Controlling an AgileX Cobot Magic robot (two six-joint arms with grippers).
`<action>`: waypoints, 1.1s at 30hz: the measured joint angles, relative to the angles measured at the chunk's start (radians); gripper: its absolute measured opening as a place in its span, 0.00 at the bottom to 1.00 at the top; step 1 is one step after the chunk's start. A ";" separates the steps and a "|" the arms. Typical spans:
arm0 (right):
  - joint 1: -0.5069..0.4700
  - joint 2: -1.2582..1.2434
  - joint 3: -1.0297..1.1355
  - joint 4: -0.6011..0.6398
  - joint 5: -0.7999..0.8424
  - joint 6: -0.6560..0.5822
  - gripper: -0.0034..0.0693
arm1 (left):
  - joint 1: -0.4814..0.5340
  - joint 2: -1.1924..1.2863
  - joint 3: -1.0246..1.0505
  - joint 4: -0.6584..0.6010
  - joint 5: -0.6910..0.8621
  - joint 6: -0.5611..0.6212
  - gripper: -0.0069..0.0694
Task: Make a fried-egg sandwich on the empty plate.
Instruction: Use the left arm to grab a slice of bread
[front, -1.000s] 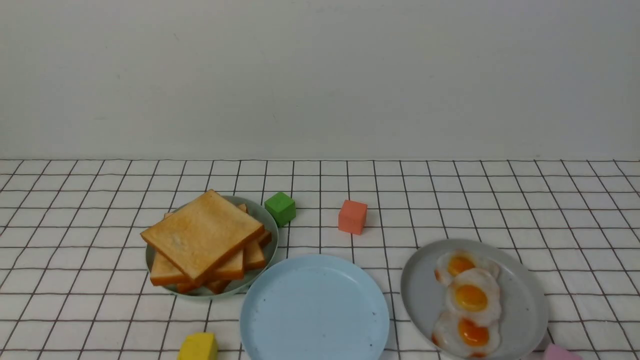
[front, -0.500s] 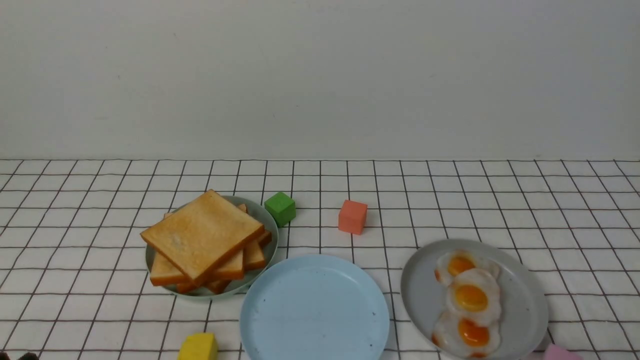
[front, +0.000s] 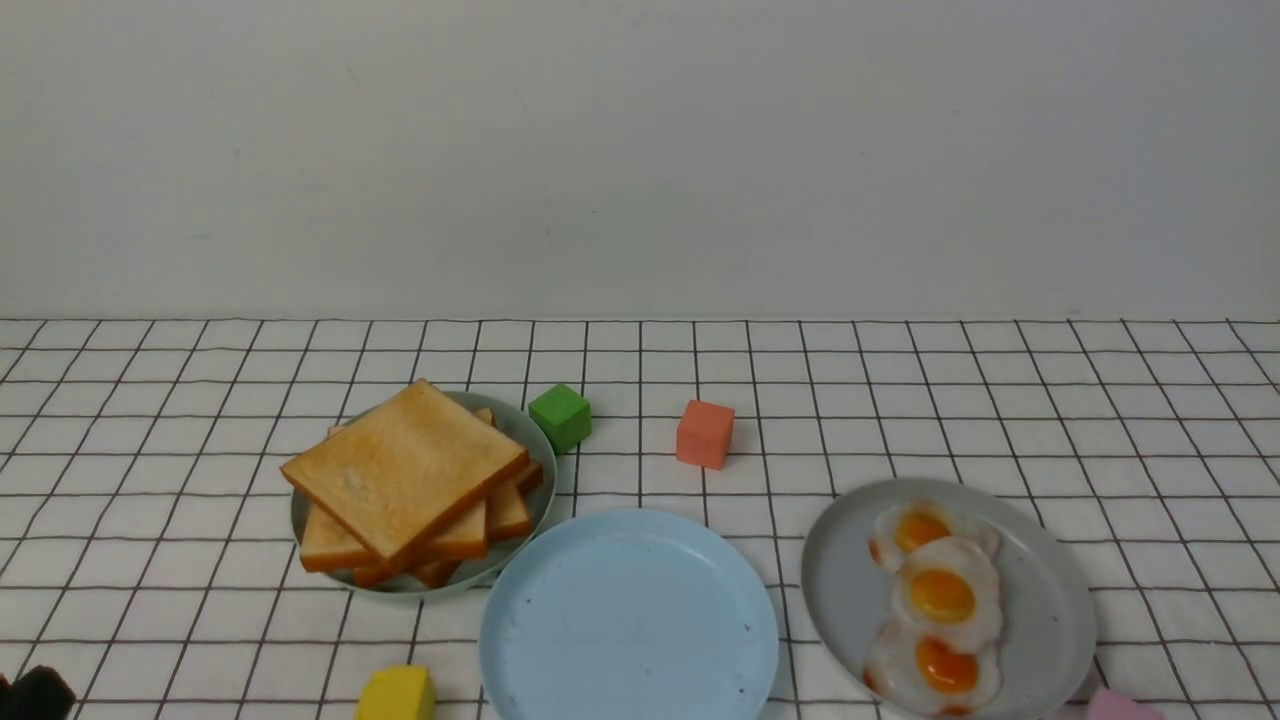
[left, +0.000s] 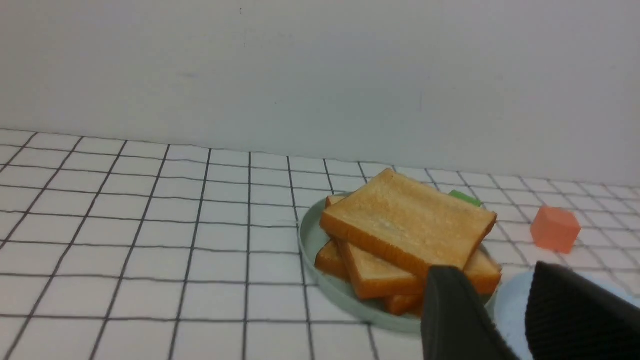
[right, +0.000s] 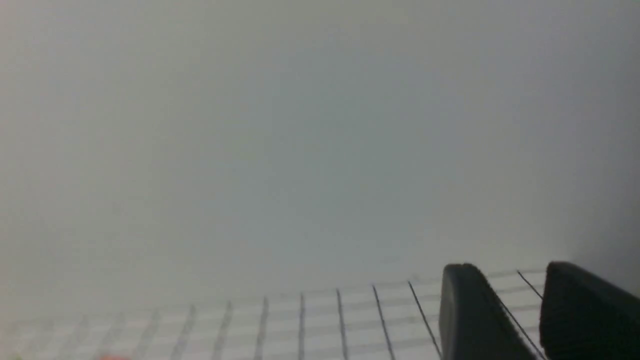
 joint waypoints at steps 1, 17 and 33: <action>0.000 0.000 0.000 0.036 -0.074 0.086 0.38 | 0.000 0.000 0.000 -0.047 -0.062 -0.066 0.40; 0.000 0.229 -0.813 -0.232 0.282 0.563 0.38 | 0.000 0.262 -0.754 0.051 0.121 -0.512 0.40; 0.016 0.684 -0.853 0.090 0.821 0.286 0.38 | 0.000 0.897 -0.893 0.066 0.784 -0.494 0.40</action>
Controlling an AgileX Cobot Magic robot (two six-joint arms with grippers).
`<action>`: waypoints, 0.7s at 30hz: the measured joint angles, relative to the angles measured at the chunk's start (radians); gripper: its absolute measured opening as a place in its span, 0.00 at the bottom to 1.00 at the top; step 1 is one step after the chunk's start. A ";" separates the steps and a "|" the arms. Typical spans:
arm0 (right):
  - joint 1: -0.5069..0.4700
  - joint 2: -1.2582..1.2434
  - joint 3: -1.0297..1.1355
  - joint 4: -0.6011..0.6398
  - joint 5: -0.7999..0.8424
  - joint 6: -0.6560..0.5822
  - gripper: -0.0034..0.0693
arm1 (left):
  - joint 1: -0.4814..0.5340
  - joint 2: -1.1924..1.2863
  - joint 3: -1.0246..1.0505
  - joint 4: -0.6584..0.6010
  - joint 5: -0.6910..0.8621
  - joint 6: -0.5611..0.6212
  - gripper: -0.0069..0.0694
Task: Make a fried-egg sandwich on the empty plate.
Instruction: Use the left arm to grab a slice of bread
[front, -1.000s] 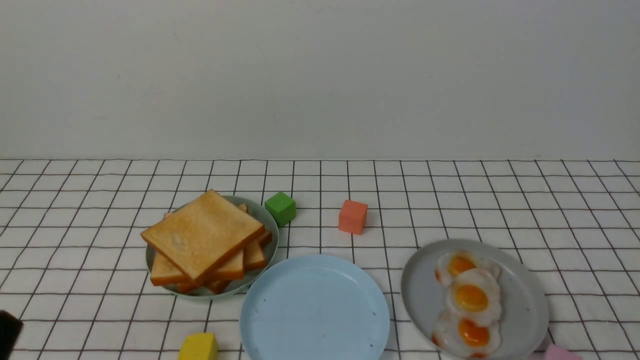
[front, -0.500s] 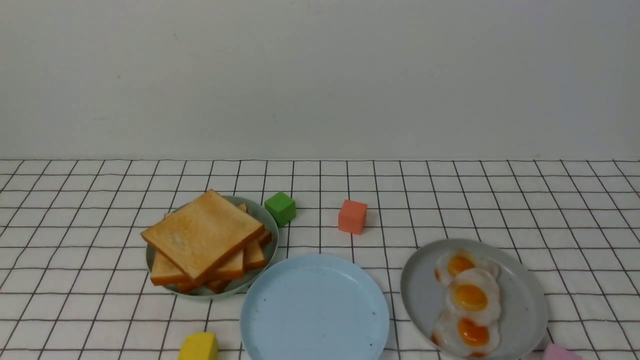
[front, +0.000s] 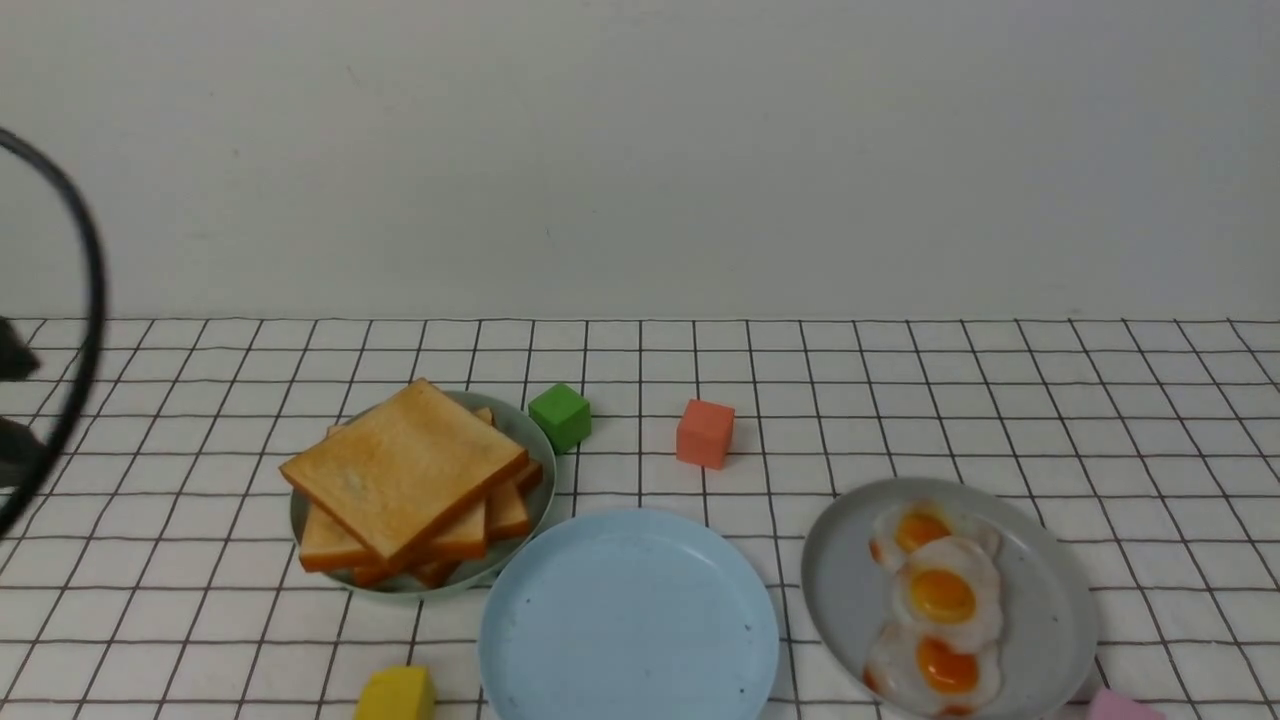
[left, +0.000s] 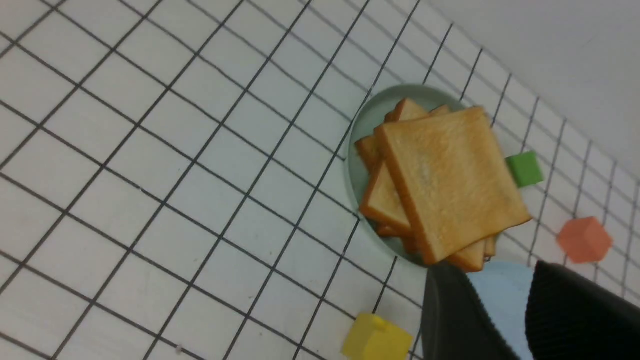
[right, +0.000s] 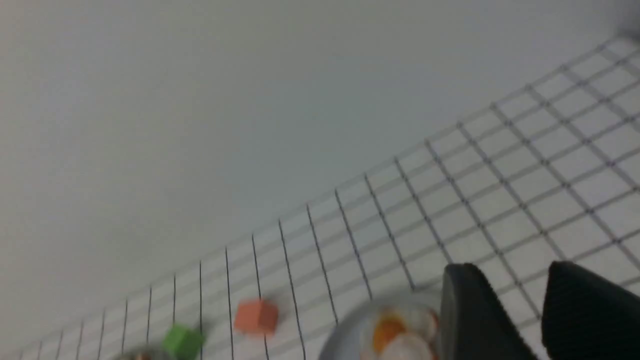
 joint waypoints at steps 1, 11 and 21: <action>0.024 0.017 0.007 0.084 0.032 -0.097 0.38 | 0.000 0.046 -0.008 -0.031 -0.009 0.062 0.40; 0.161 0.067 0.011 0.440 0.163 -0.592 0.42 | 0.120 0.326 -0.137 -0.373 -0.021 0.502 0.40; 0.171 0.074 0.011 0.440 0.279 -0.812 0.45 | 0.445 0.649 -0.149 -1.020 0.037 1.230 0.40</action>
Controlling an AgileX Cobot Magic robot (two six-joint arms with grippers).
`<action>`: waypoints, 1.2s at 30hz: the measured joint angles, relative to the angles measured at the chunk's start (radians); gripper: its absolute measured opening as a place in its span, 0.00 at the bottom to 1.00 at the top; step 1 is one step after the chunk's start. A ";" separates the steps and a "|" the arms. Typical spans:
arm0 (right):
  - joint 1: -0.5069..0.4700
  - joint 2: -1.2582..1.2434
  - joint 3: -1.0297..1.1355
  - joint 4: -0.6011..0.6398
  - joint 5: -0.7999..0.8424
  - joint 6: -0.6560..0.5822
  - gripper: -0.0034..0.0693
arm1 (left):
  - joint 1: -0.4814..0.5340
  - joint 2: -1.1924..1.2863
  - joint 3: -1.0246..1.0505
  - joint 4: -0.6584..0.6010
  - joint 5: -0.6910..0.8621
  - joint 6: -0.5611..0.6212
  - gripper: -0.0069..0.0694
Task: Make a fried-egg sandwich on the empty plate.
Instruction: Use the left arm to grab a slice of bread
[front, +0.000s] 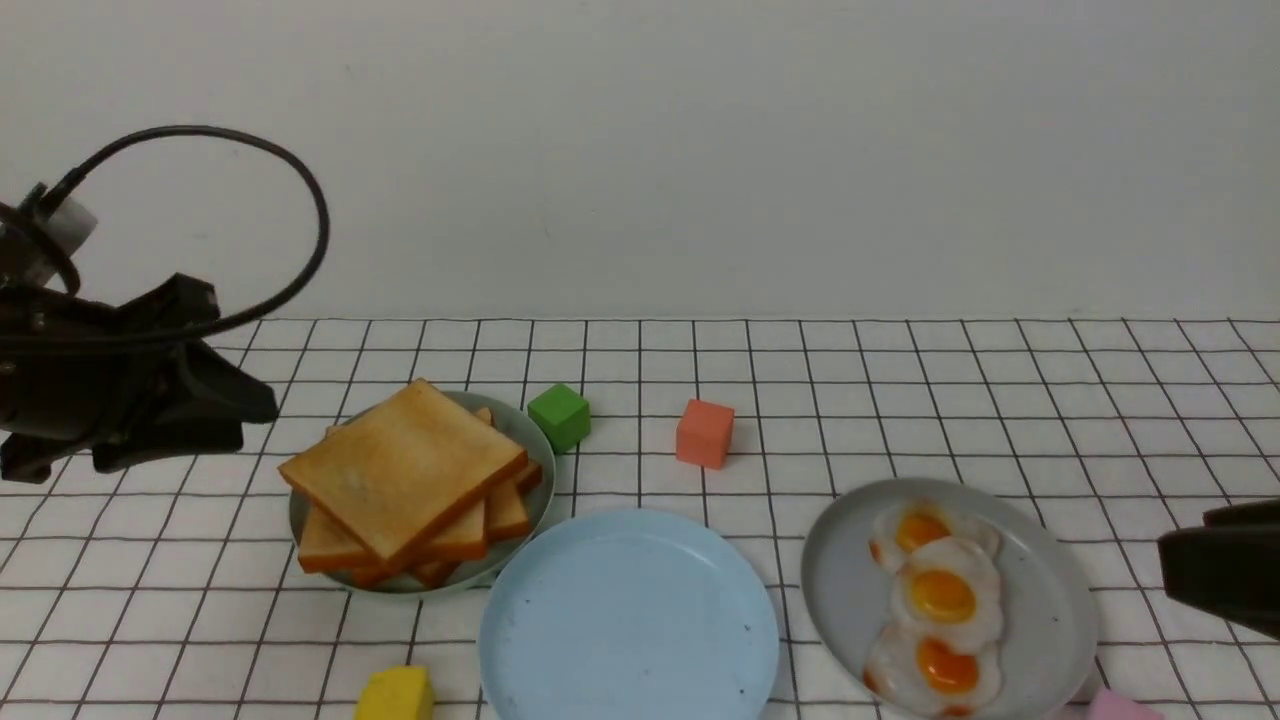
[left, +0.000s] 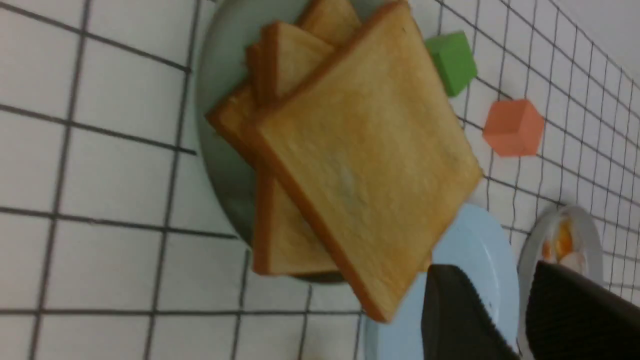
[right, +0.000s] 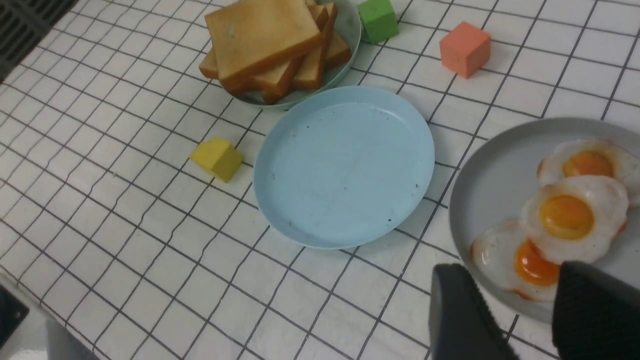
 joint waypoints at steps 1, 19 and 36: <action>0.000 0.000 0.000 0.000 0.000 -0.002 0.45 | 0.010 0.019 0.000 -0.005 -0.018 0.007 0.40; 0.000 0.000 0.000 0.007 0.001 -0.002 0.45 | 0.016 0.324 -0.059 -0.177 -0.093 0.194 0.60; 0.000 0.000 0.000 0.007 0.023 -0.002 0.45 | 0.016 0.383 -0.067 -0.286 -0.036 0.345 0.22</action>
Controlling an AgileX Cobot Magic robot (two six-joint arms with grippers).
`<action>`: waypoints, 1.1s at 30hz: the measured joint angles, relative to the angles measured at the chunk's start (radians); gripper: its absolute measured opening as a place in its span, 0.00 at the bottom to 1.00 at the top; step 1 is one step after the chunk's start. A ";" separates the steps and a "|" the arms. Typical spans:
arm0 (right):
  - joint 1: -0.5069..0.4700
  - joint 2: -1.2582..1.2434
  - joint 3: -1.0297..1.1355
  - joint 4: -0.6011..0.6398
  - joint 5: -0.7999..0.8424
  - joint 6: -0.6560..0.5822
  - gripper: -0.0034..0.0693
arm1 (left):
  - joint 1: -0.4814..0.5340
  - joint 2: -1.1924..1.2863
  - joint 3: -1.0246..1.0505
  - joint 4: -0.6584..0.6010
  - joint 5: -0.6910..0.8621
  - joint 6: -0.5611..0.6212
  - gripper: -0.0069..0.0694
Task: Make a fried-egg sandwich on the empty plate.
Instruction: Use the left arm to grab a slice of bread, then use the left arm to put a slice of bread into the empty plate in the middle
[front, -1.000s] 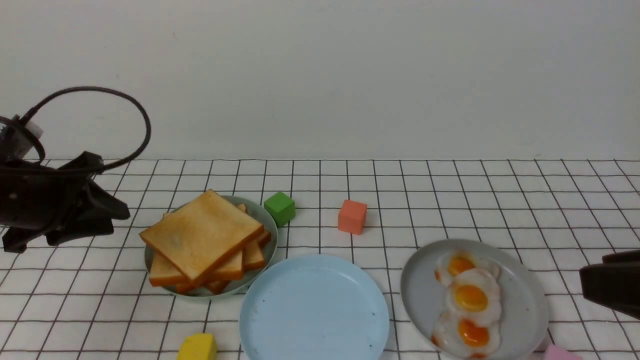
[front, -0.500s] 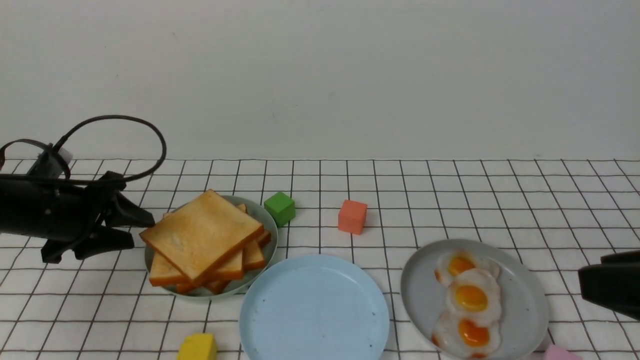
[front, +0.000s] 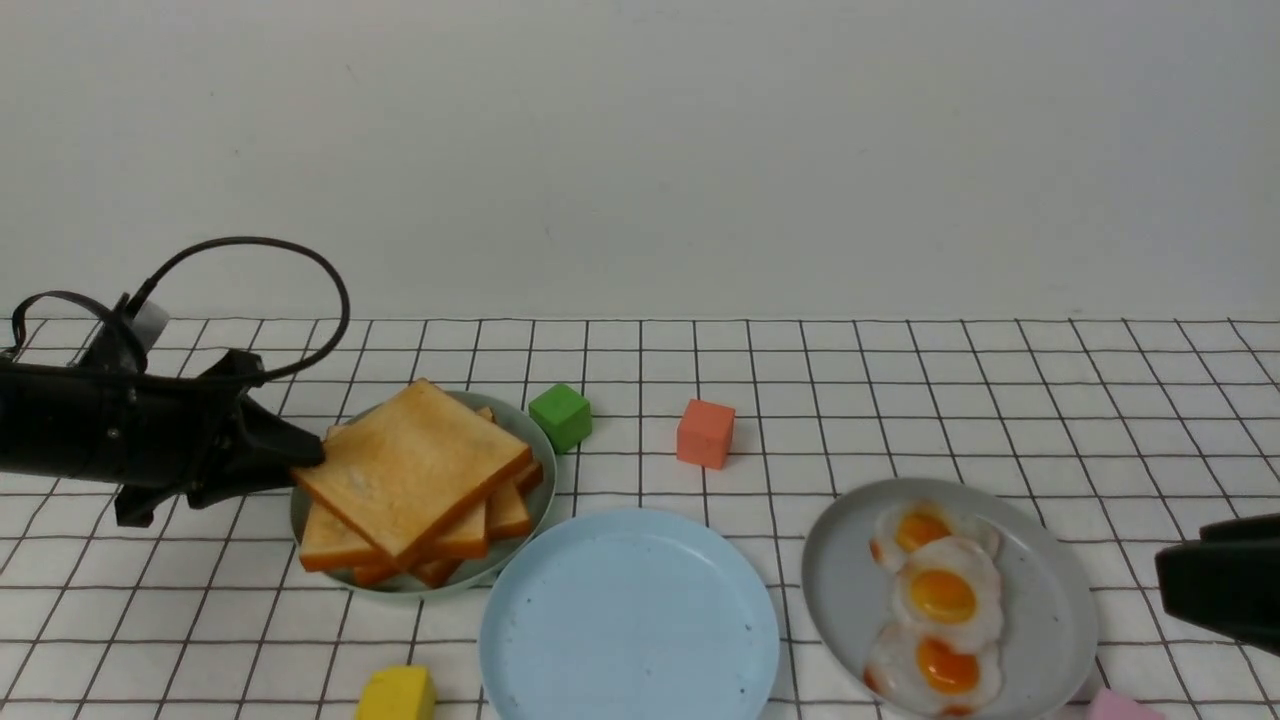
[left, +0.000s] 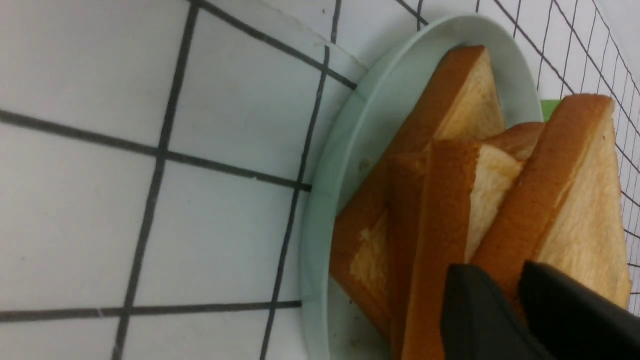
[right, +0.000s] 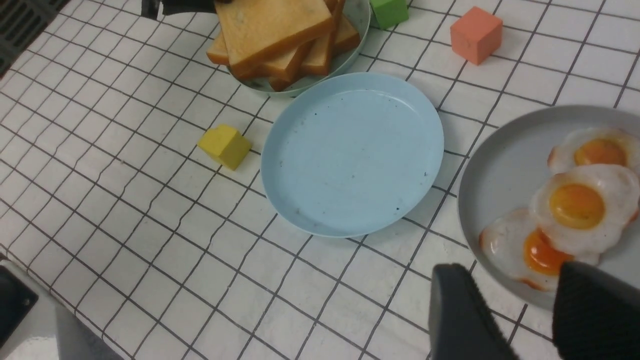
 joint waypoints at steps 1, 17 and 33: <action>0.000 0.000 0.000 0.000 0.001 0.000 0.45 | 0.000 -0.003 0.000 0.005 0.001 0.000 0.16; 0.000 0.000 0.000 0.003 0.025 0.000 0.45 | -0.165 -0.277 0.000 0.079 0.198 0.233 0.12; 0.000 0.000 0.000 0.010 0.043 0.000 0.45 | -0.503 -0.091 0.000 0.184 -0.166 0.260 0.14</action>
